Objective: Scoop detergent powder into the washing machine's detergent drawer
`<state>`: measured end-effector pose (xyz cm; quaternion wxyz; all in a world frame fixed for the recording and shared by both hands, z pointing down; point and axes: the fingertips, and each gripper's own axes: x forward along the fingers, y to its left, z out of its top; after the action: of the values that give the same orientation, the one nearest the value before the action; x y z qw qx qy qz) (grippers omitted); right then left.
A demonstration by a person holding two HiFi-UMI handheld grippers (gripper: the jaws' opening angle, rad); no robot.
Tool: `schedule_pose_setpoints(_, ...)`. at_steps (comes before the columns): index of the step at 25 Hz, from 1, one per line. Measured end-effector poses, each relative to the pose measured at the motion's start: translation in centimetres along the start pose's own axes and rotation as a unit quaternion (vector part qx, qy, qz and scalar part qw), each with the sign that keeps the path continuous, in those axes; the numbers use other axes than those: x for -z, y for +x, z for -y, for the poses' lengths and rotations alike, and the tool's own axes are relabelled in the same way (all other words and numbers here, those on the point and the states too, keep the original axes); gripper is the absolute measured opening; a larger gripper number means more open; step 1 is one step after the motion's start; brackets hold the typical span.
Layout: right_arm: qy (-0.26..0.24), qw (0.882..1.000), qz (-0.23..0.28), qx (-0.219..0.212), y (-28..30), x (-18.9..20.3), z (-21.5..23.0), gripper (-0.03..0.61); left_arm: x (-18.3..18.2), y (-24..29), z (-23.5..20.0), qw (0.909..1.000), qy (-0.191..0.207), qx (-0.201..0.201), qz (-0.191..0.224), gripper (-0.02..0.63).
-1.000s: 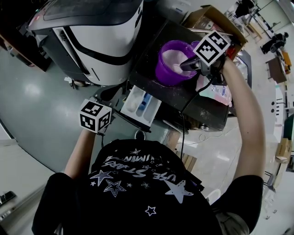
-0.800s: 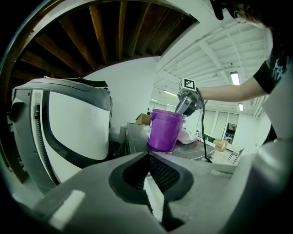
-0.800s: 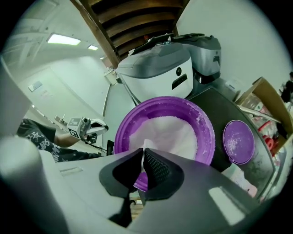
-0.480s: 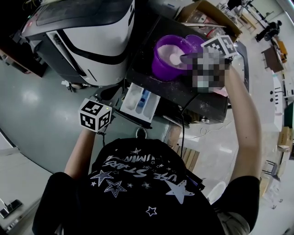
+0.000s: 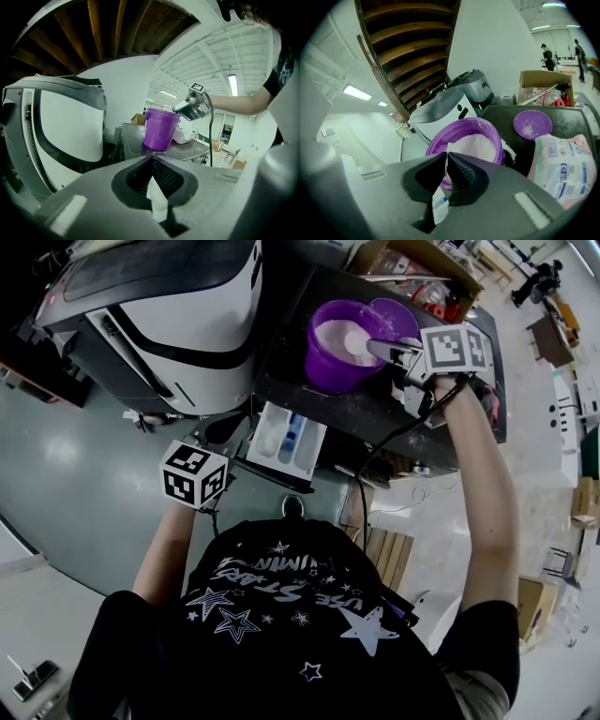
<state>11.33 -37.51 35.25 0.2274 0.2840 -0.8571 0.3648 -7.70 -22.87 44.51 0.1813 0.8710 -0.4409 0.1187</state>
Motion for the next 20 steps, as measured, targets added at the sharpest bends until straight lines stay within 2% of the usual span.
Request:
schedule_pose_setpoints(5,0.033,0.997,0.066,-0.011,-0.9,-0.1,-0.5,0.037,0.2,-0.1,0.6,0.9999,0.005,0.011,-0.004,0.002)
schedule_pose_setpoints(12,0.084,0.983,0.147,-0.077,-2.6,0.3,-3.0,0.037,0.7,-1.0,1.2,0.9995,0.011,0.026,-0.013,0.001)
schedule_pose_setpoints(16,0.105,0.974,0.176,-0.099,-3.8,1.5,-5.1,0.037,1.4,-1.5,1.6,0.999,0.014,0.036,-0.022,0.002)
schedule_pose_setpoints(20,0.112,0.97,0.182,-0.113,-3.8,3.7,-7.0,0.037,2.3,-2.0,1.7,0.9984,0.016,0.042,-0.033,0.002)
